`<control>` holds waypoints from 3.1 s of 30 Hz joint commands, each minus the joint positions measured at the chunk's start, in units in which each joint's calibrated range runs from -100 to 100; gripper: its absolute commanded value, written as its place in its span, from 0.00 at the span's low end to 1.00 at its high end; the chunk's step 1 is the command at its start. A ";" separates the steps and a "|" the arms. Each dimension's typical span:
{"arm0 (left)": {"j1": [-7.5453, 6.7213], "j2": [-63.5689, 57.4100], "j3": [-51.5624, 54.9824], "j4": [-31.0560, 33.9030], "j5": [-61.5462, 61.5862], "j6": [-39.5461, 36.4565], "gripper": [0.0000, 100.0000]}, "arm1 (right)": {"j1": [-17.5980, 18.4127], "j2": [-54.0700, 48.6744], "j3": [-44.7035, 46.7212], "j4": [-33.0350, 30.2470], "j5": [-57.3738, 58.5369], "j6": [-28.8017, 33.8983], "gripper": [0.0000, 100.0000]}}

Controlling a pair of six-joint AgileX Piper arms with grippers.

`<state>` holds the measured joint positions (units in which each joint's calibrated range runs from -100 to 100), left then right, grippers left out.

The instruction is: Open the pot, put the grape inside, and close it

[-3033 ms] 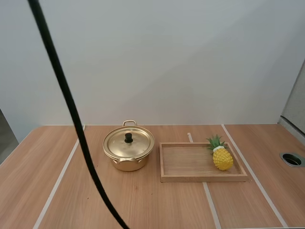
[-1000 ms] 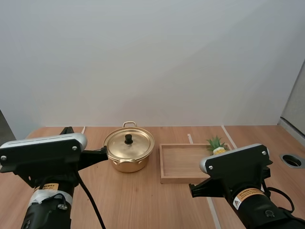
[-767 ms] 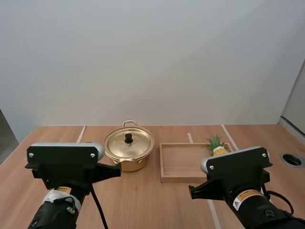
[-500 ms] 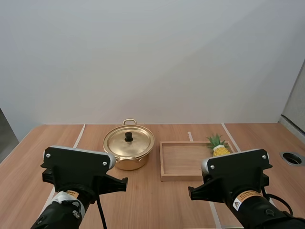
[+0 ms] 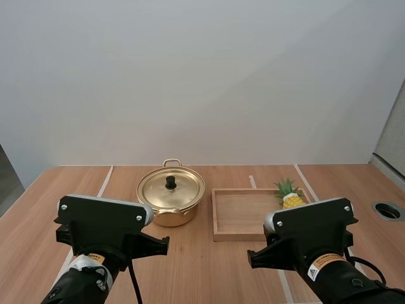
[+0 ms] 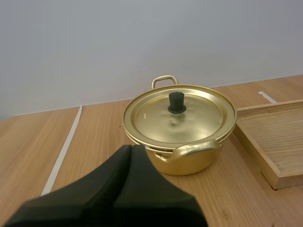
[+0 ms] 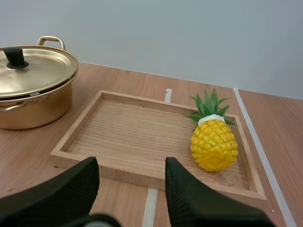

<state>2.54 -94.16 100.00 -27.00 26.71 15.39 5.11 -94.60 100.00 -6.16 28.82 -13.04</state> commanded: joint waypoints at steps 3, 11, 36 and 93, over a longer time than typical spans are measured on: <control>0.06 -2.24 0.00 0.39 -0.29 -0.01 0.00 | 0.15 -0.03 0.00 0.24 -0.34 0.00 0.72; -0.60 -5.84 0.00 0.50 3.56 -0.01 0.00 | 0.15 -0.03 0.00 0.24 -0.34 0.00 0.72; -0.70 -5.84 0.00 12.78 4.65 -14.04 0.00 | 0.15 -0.03 0.00 0.24 -0.34 0.00 0.72; -3.22 -5.84 0.00 24.23 1.93 -23.32 0.00 | -5.74 -5.40 0.00 0.72 1.55 0.00 0.72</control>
<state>-0.40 -99.60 99.91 -3.04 30.57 -7.48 -0.43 -99.59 99.96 -5.56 30.45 -13.04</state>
